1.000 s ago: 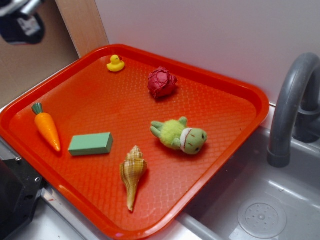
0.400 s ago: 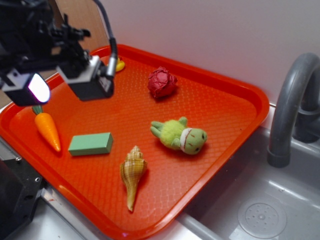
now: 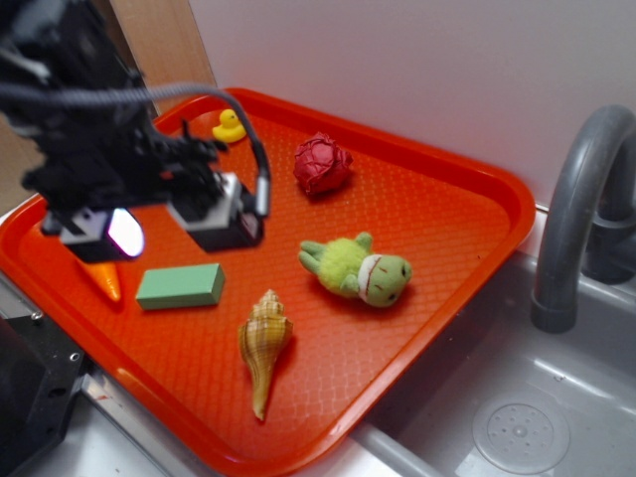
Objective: Grab the shell.
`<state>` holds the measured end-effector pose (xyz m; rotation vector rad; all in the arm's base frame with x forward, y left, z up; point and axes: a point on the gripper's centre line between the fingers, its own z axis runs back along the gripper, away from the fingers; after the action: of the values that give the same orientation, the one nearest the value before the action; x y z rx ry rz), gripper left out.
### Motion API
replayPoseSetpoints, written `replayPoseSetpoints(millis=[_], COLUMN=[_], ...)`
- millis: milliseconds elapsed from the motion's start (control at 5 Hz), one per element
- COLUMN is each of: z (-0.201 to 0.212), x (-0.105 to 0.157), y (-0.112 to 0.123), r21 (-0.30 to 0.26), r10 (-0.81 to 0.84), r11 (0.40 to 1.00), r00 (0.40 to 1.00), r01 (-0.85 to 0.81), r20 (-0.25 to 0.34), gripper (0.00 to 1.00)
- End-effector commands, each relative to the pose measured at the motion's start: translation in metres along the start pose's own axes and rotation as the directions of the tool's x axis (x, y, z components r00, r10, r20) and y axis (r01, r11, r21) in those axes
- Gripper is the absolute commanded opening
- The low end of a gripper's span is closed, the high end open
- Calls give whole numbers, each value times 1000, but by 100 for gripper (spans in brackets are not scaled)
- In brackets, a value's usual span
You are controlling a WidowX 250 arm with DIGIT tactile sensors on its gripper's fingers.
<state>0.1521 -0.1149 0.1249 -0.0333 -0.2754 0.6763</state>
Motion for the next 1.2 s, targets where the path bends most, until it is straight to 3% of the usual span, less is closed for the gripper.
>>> replayPoseSetpoints(millis=[0,600,800,1000], z=[-44,-89,-102,-84], x=[-2,-14,-9,0], y=[-15,-31,-29,-29], r21=[14,35,73,93], r10=[-6,-15,-39,-174], r11=[1000,999,997,980], r00=[1000,1000,999,985], r01=[5,15,39,175], r20=[29,1,-8,-21], gripper=[100,100,0,0])
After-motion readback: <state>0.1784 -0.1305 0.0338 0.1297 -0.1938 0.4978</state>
